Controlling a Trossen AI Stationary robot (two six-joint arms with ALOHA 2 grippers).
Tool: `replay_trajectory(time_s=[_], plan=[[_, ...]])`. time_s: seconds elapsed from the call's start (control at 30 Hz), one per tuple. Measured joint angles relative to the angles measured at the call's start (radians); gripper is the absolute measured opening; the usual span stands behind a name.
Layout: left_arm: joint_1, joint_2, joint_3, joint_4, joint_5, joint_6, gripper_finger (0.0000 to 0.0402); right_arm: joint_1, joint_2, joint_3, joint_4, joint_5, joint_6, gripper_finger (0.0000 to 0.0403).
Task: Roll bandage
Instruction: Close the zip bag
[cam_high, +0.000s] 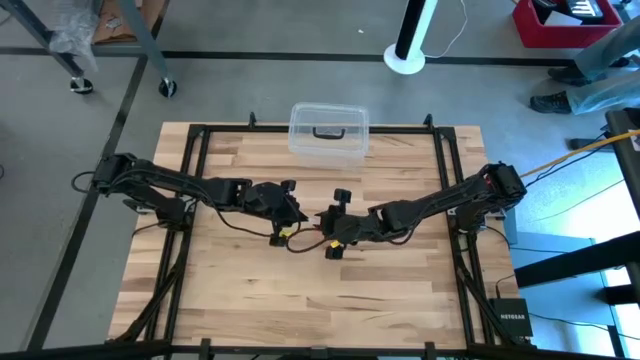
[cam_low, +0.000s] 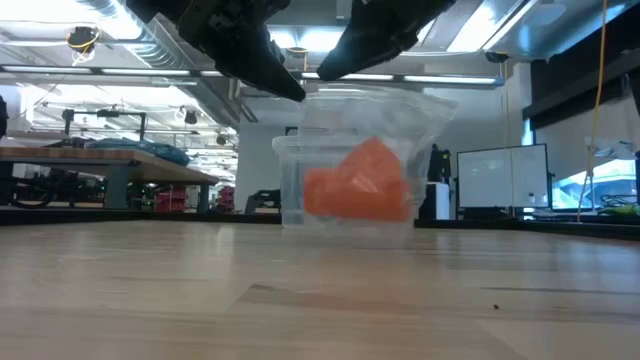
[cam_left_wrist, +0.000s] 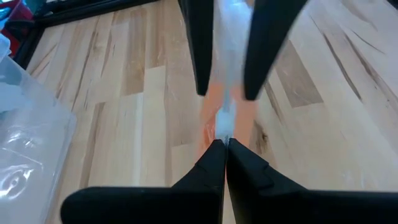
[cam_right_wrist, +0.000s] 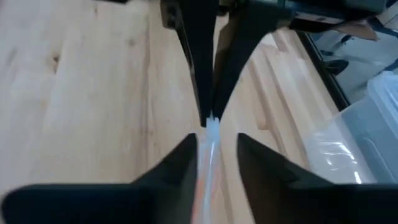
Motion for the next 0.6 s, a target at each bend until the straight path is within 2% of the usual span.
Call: replay_trajectory(time_s=[0.17,0.3,0.4,0.6], plan=[[0.0,0.0,0.0,0.001,0.0,0.0,0.0,-0.004,-0.002,0.0,0.033,-0.016,-0.002,0.0186],[0.0,0.0,0.0,-0.001,0.001,-0.002,0.0,-0.023,0.017,0.0,0.035,-0.016,-0.012,0.0208],[0.0,0.0,0.0,0.0,0.0,-0.002,0.0,-0.03,0.025,0.0,0.049,-0.016,-0.029,0.02],[0.0,0.0,0.0,0.001,0.001,-0.001,0.0,-0.042,0.05,0.0,0.065,-0.016,-0.039,0.0141]])
